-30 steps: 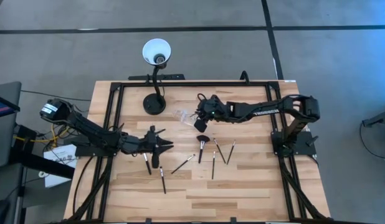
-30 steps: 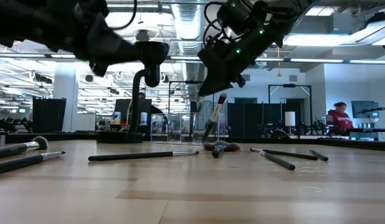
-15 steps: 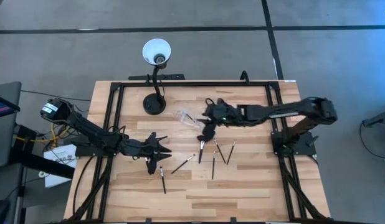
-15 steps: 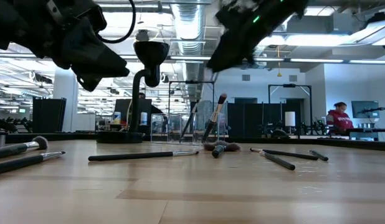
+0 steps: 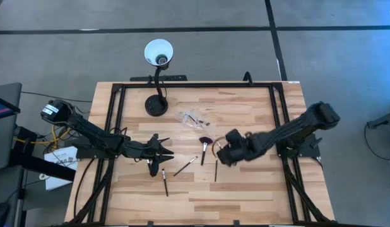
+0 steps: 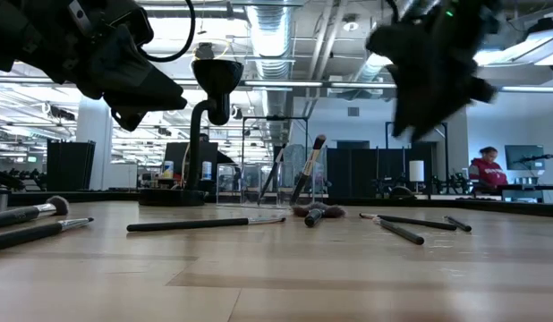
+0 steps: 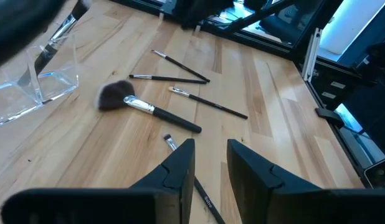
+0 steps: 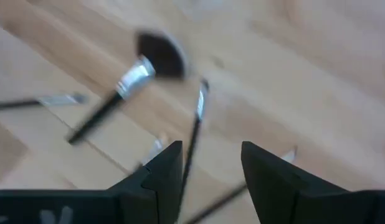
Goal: Sort items
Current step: Put the eyeliner brush into the left section of the transparent organizer
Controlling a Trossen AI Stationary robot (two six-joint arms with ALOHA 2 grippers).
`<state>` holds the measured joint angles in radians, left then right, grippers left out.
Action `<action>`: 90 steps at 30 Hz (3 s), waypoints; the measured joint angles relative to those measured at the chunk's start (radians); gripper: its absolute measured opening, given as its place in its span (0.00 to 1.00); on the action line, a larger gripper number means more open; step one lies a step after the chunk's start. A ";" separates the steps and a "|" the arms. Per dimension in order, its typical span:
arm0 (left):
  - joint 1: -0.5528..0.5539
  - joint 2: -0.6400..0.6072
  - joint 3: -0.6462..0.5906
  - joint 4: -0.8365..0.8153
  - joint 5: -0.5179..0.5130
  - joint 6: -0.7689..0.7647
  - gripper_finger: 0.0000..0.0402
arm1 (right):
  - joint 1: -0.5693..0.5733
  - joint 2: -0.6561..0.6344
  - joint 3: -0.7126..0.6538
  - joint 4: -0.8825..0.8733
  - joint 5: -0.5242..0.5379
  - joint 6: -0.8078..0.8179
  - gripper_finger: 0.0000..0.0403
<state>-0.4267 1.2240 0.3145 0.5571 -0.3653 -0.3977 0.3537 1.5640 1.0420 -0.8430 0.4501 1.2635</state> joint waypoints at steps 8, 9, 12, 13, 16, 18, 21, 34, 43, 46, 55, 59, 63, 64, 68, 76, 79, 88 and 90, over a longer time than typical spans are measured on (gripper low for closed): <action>0.000 0.000 0.000 0.000 0.001 0.000 0.22 | 0.081 0.169 -0.001 -0.149 0.134 0.447 0.34; 0.000 0.000 0.000 0.000 0.004 0.000 0.22 | 0.085 0.184 -0.001 -0.159 0.142 0.494 0.33; 0.000 0.000 0.000 0.000 0.026 0.000 0.22 | 0.087 0.231 -0.001 -0.170 0.121 0.581 0.32; 0.000 0.000 0.000 -0.001 0.030 0.000 0.22 | 0.088 0.246 -0.001 -0.173 0.106 0.600 0.31; 0.000 0.000 0.000 -0.002 0.040 0.000 0.22 | 0.083 0.288 -0.001 -0.170 0.090 0.655 0.31; 0.000 0.000 0.000 -0.002 0.041 0.000 0.22 | 0.081 0.312 -0.001 -0.171 0.082 0.691 0.31; 0.000 0.000 0.000 -0.002 0.041 0.000 0.22 | 0.073 0.357 0.000 -0.171 0.080 0.728 0.31; 0.000 0.000 0.000 -0.003 0.041 0.000 0.22 | 0.056 0.463 0.002 -0.122 0.224 0.699 0.03; 0.000 0.000 0.000 -0.002 0.041 0.000 0.22 | 0.048 0.452 -0.021 -0.046 0.287 0.614 0.06; 0.000 0.000 0.000 -0.002 0.041 -0.002 0.22 | 0.026 0.450 -0.021 -0.017 0.276 0.574 0.05; 0.000 0.000 0.000 -0.002 0.041 -0.003 0.22 | 0.002 0.450 -0.020 0.014 0.274 0.495 0.09; 0.000 0.000 0.000 0.000 0.041 -0.005 0.22 | 0.019 0.456 -0.008 0.002 0.350 0.455 0.03; 0.000 0.000 0.000 0.006 0.041 -0.027 0.22 | 0.027 0.407 0.037 -0.076 0.389 0.441 0.02; 0.000 0.000 0.000 0.008 0.041 -0.028 0.22 | 0.035 0.385 0.047 -0.099 0.413 0.419 0.02; 0.000 0.000 0.000 0.019 0.041 -0.029 0.22 | 0.081 0.264 0.090 -0.140 0.587 0.312 0.02; 0.000 -0.001 0.000 0.059 0.036 -0.026 0.22 | 0.249 -0.002 0.122 -0.073 1.118 -0.051 0.00; 0.003 -0.005 -0.001 0.066 0.033 -0.025 0.22 | 0.234 -0.059 0.098 -0.042 1.122 -0.107 0.00; 0.026 -0.006 0.000 0.129 0.021 0.024 0.22 | 0.056 -0.016 0.094 -0.071 1.110 -0.121 0.00; 0.025 -0.006 0.000 0.127 0.022 0.026 0.22 | 0.028 0.000 0.090 -0.084 1.065 -0.131 0.00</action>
<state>-0.4019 1.2179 0.3141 0.6838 -0.3436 -0.3714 0.3821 1.5640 1.1320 -0.9272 1.5149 1.1329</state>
